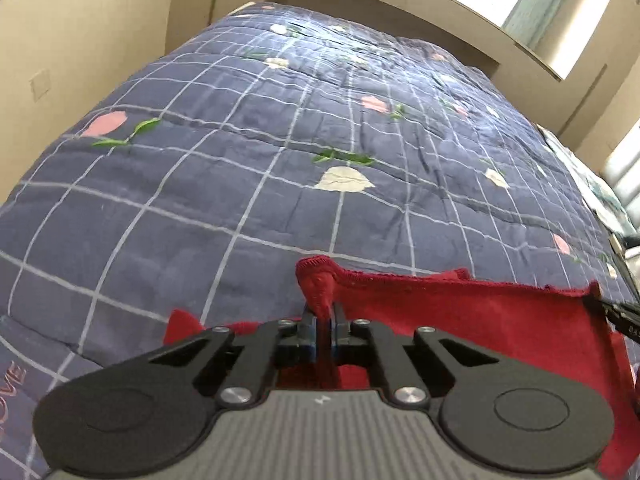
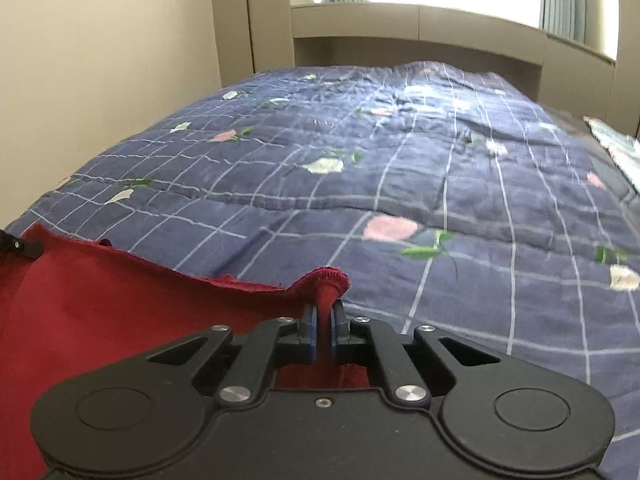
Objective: Fold small clothes
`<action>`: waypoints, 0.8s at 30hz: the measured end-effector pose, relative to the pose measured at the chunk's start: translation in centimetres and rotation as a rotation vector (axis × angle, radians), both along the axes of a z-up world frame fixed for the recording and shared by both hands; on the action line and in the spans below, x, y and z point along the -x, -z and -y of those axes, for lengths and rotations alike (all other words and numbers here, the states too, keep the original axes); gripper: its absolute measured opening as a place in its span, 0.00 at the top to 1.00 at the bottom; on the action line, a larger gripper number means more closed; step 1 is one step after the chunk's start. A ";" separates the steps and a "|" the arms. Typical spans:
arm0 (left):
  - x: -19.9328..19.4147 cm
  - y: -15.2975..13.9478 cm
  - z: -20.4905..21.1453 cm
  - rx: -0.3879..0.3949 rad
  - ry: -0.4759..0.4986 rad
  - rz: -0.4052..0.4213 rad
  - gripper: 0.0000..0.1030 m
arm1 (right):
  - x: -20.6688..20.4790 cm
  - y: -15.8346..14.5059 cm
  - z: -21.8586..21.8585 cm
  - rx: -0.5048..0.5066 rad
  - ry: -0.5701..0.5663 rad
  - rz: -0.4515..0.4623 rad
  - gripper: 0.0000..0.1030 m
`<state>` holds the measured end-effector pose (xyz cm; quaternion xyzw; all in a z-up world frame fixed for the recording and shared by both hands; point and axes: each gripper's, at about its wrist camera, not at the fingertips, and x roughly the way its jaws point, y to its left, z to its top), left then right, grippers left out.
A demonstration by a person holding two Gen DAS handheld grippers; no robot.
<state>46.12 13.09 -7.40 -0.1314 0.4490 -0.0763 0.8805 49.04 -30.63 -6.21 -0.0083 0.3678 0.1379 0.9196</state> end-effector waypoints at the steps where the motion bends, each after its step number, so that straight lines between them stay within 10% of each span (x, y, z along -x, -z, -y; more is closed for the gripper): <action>1: 0.2 0.0 -0.1 0.007 -0.025 0.002 0.82 | 0.0 -0.1 0.2 -0.008 0.002 0.001 0.90; 3: 0.7 -0.5 -0.1 -0.020 -0.087 0.017 0.31 | 0.4 -0.5 0.2 0.005 0.004 0.004 0.62; 5: 1.7 -1.3 -0.1 -0.047 -0.126 0.068 0.11 | 1.2 -1.0 -0.1 0.034 0.000 0.028 0.28; 11: 6.0 -3.0 2.4 -0.156 -0.167 0.219 0.01 | 4.5 -2.6 -2.8 0.173 -0.025 0.158 0.01; 20: 9.6 0.7 10.2 -0.501 -0.085 0.320 0.01 | 8.4 -2.1 -11.5 0.202 -0.265 0.225 0.01; 24: 9.5 1.7 8.7 -0.382 -0.122 0.285 0.00 | 9.2 0.1 -13.9 0.333 -0.298 0.252 0.01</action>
